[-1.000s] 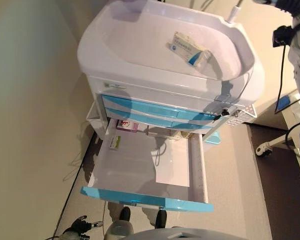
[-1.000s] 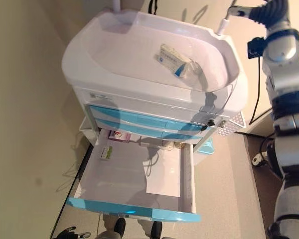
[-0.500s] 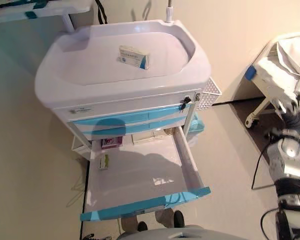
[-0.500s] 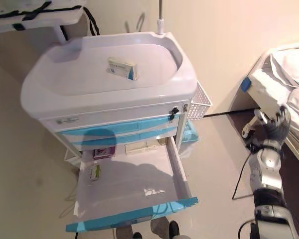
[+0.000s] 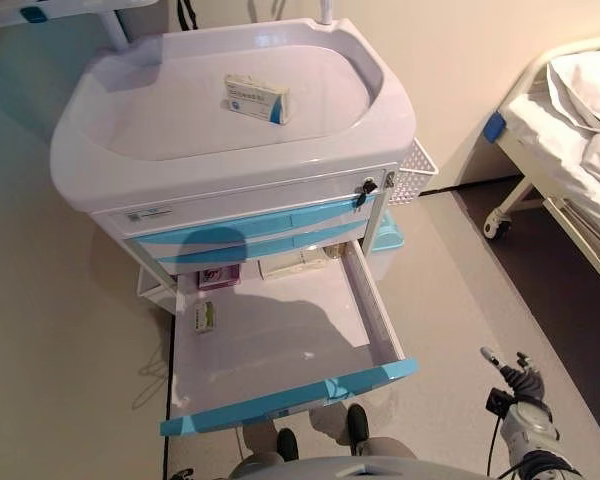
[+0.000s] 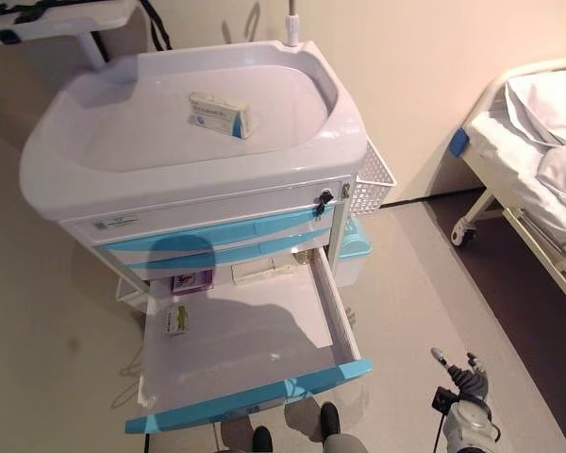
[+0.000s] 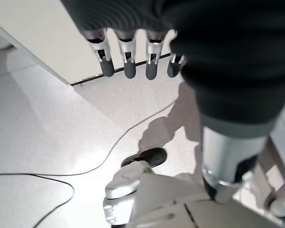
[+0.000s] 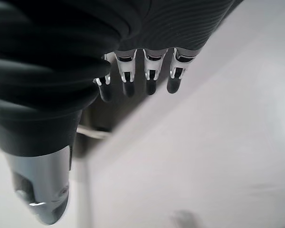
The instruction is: Open the drawer and pick up the medicine
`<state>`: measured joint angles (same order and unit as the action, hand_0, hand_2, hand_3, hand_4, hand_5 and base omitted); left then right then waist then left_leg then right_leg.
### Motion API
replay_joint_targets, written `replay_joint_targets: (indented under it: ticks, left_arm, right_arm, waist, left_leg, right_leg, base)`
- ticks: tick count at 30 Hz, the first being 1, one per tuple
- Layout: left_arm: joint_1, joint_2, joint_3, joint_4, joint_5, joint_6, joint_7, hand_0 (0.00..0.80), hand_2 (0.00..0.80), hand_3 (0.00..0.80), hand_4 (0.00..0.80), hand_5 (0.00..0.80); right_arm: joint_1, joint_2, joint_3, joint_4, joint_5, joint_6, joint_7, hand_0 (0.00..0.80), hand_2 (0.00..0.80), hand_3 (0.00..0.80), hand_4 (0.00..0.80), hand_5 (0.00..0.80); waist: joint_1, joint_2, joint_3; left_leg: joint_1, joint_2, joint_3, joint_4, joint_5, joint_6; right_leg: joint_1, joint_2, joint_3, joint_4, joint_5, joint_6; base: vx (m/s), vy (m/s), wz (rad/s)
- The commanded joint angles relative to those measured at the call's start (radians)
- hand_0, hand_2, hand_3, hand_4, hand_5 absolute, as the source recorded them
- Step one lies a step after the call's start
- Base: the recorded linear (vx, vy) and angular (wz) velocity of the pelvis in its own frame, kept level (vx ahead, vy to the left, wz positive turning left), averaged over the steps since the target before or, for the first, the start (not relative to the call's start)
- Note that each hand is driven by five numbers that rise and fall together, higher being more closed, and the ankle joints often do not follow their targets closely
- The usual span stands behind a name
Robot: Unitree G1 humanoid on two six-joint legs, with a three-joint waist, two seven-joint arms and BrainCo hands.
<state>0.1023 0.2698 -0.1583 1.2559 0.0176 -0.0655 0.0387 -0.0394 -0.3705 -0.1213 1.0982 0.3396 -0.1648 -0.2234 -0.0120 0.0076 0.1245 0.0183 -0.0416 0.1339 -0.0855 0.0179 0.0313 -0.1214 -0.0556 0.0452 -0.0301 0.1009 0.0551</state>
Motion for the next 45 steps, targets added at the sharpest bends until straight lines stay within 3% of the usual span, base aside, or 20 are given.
replay_joint_targets:
  ticks: [1, 3, 6, 11, 21, 23, 26, 29, 35, 40, 45]
  left_arm:
    - [-0.035, 0.04, -0.068, -0.034, 0.093, -0.033, -0.017, 0.0, 0.0, 0.0, 0.0, 0.0]
    - [-0.033, 0.059, -0.099, -0.087, 0.098, -0.041, -0.032, 0.0, 0.0, 0.0, 0.0, 0.0]
    - [-0.049, 0.093, -0.142, -0.185, 0.099, -0.057, -0.03, 0.0, 0.0, 0.0, 0.0, 0.0]
    - [-0.091, 0.164, -0.191, -0.369, 0.089, -0.075, -0.013, 0.0, 0.0, 0.0, 0.0, 0.0]
    - [-0.149, 0.268, -0.21, -0.571, 0.1, -0.065, 0.011, 0.0, 0.0, 0.0, 0.0, 0.0]
    - [-0.154, 0.275, -0.217, -0.578, 0.105, -0.065, 0.008, 0.0, 0.0, 0.0, 0.0, 0.0]
    - [-0.192, 0.353, -0.272, -0.708, 0.161, -0.06, -0.031, 0.0, 0.0, 0.0, 0.0, 0.0]
    - [-0.209, 0.411, -0.274, -0.813, 0.175, -0.058, -0.054, 0.0, 0.0, 0.0, 0.0, 0.0]
    - [-0.25, 0.443, -0.254, -0.858, 0.184, -0.045, -0.05, 0.0, 0.0, 0.0, 0.0, 0.0]
    - [-0.339, 0.416, -0.239, -0.79, 0.201, -0.023, -0.003, 0.0, 0.0, 0.0, 0.0, 0.0]
    - [-0.424, 0.44, -0.223, -0.765, 0.209, -0.001, 0.017, 0.0, 0.0, 0.0, 0.0, 0.0]
  right_arm:
    - [-0.091, -0.056, 0.105, 0.04, -0.148, 0.018, 0.053, 0.0, 0.0, 0.0, 0.0, 0.0]
    - [-0.106, -0.074, 0.166, 0.079, -0.228, 0.036, 0.068, 0.0, 0.0, 0.0, 0.0, 0.0]
    - [-0.139, -0.079, 0.198, 0.107, -0.23, 0.045, 0.077, 0.0, 0.0, 0.0, 0.0, 0.0]
    - [-0.193, -0.073, 0.248, 0.116, -0.232, 0.042, 0.072, 0.0, 0.0, 0.0, 0.0, 0.0]
    - [-0.216, -0.087, 0.303, 0.048, -0.24, 0.028, 0.077, 0.0, 0.0, 0.0, 0.0, 0.0]
    - [-0.217, -0.09, 0.305, 0.049, -0.242, 0.029, 0.077, 0.0, 0.0, 0.0, 0.0, 0.0]
    - [-0.227, -0.127, 0.321, 0.074, -0.273, 0.036, 0.08, 0.0, 0.0, 0.0, 0.0, 0.0]
    - [-0.224, -0.149, 0.326, 0.076, -0.295, 0.042, 0.094, 0.0, 0.0, 0.0, 0.0, 0.0]
    - [-0.219, -0.158, 0.317, 0.105, -0.303, 0.052, 0.108, 0.0, 0.0, 0.0, 0.0, 0.0]
    - [-0.201, -0.152, 0.316, 0.104, -0.315, 0.059, 0.111, 0.0, 0.0, 0.0, 0.0, 0.0]
    - [-0.203, -0.143, 0.329, 0.106, -0.325, 0.064, 0.116, 0.0, 0.0, 0.0, 0.0, 0.0]
  waist:
    - [0.004, -0.001, 0.011]
    - [0.007, 0.002, 0.034]
    - [0.008, 0.016, 0.087]
    - [0.015, 0.029, 0.184]
    - [0.015, 0.031, 0.223]
    - [0.013, 0.032, 0.222]
    - [0.005, 0.039, 0.224]
    - [0.004, 0.043, 0.22]
    - [0.002, 0.047, 0.219]
    - [-0.01, 0.043, 0.212]
    - [-0.015, 0.041, 0.205]
  left_leg:
    - [-0.102, -0.06, -0.041, 0.049, -0.014, 0.041]
    - [-0.117, -0.065, -0.052, 0.065, -0.015, 0.042]
    - [-0.158, -0.075, -0.064, 0.113, -0.02, 0.046]
    - [-0.308, -0.08, -0.066, 0.301, -0.053, 0.044]
    - [-0.571, -0.047, -0.058, 0.588, -0.131, 0.039]
    - [-0.579, -0.046, -0.064, 0.596, -0.134, 0.041]
    - [-0.61, -0.044, -0.065, 0.623, -0.147, 0.046]
    - [-0.623, -0.041, -0.061, 0.637, -0.155, 0.047]
    - [-0.63, -0.037, -0.055, 0.659, -0.171, 0.051]
    - [-0.631, -0.035, -0.049, 0.656, -0.173, 0.051]
    - [-0.63, -0.03, -0.044, 0.646, -0.171, 0.051]
  right_leg:
    - [-0.055, -0.02, -0.031, 0.117, -0.037, 0.058]
    - [-0.069, -0.025, -0.041, 0.142, -0.046, 0.053]
    - [-0.111, -0.034, -0.046, 0.202, -0.063, 0.042]
    - [-0.23, -0.051, -0.06, 0.336, -0.099, 0.011]
    - [-0.46, -0.02, -0.063, 0.584, -0.19, -0.034]
    - [-0.47, -0.017, -0.06, 0.595, -0.195, -0.037]
    - [-0.506, -0.002, -0.054, 0.622, -0.207, -0.049]
    - [-0.524, 0.009, -0.046, 0.637, -0.218, -0.056]
    - [-0.535, 0.013, -0.034, 0.658, -0.236, -0.064]
    - [-0.542, 0.019, -0.024, 0.655, -0.235, -0.069]
    - [-0.547, 0.024, -0.021, 0.646, -0.229, -0.068]
  base:
    - [-0.084, 0.006, 0.06]
    - [-0.085, 0.008, 0.12]
    - [-0.139, 0.018, 0.27]
    - [-0.156, -0.024, 0.28]
    - [-0.065, -0.075, 0.05]
    - [-0.013, -0.044, 0.02]
    - [-0.014, -0.045, -0.02]
    - [0.001, -0.015, -0.03]
    - [0.008, -0.011, -0.07]
    - [0.002, -0.003, -0.02]
    - [0.005, 0.004, -0.04]
